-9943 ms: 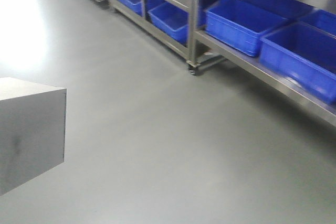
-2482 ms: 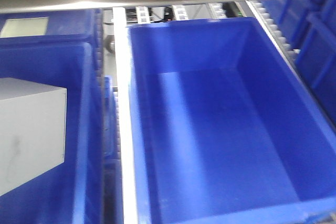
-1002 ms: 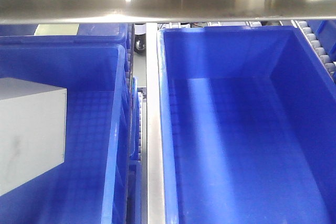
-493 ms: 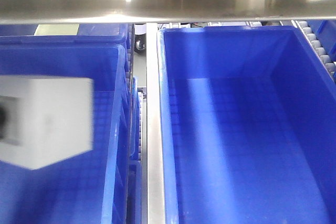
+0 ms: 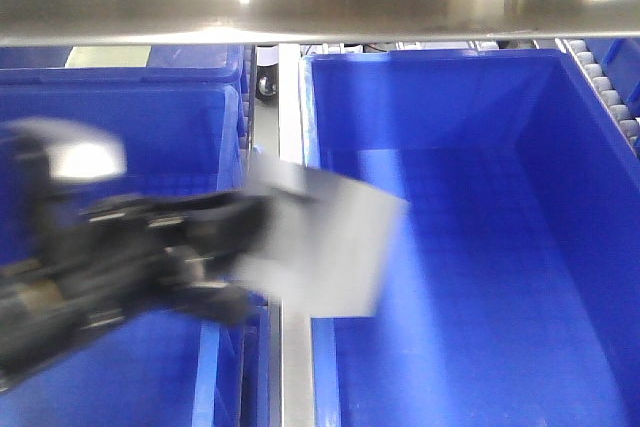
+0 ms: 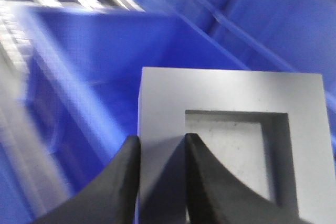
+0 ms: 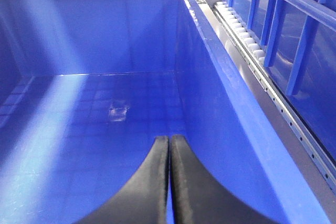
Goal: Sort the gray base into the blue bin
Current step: 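Swing the left arm with the block over the farther blue bin, then lower the block into the blue bin and open the left gripper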
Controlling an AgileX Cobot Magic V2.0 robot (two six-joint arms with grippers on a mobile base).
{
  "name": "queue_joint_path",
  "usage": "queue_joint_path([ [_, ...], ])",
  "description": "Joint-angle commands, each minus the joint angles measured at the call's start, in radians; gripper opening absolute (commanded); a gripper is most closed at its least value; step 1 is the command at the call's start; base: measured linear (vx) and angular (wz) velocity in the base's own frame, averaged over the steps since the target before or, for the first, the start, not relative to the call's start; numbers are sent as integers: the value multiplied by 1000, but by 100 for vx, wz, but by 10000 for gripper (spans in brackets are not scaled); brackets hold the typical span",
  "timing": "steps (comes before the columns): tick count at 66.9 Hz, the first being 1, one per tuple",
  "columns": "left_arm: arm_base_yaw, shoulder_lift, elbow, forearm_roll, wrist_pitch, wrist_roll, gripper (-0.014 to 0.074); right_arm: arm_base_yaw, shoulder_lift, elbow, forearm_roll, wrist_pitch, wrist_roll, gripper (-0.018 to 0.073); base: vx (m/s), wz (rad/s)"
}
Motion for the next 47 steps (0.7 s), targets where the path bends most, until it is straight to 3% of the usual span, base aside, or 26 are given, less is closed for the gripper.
queue_joint_path([
  [1, -55, 114, -137, 36, -108, -4, 4, 1, 18, 6, -4, -35, -12, -5, 0, 0],
  [12, -111, 355, -354, 36, -22, -4, 4, 1, 18, 6, -4, -35, -12, -5, 0, 0],
  [30, -140, 694, -718, 35, 282, 40, 4, 1, 18, 6, -4, -35, -12, -5, 0, 0],
  [47, -142, 869, -889, 32, 435, 82, 8, 1, 18, 6, -4, -35, -12, -5, 0, 0],
])
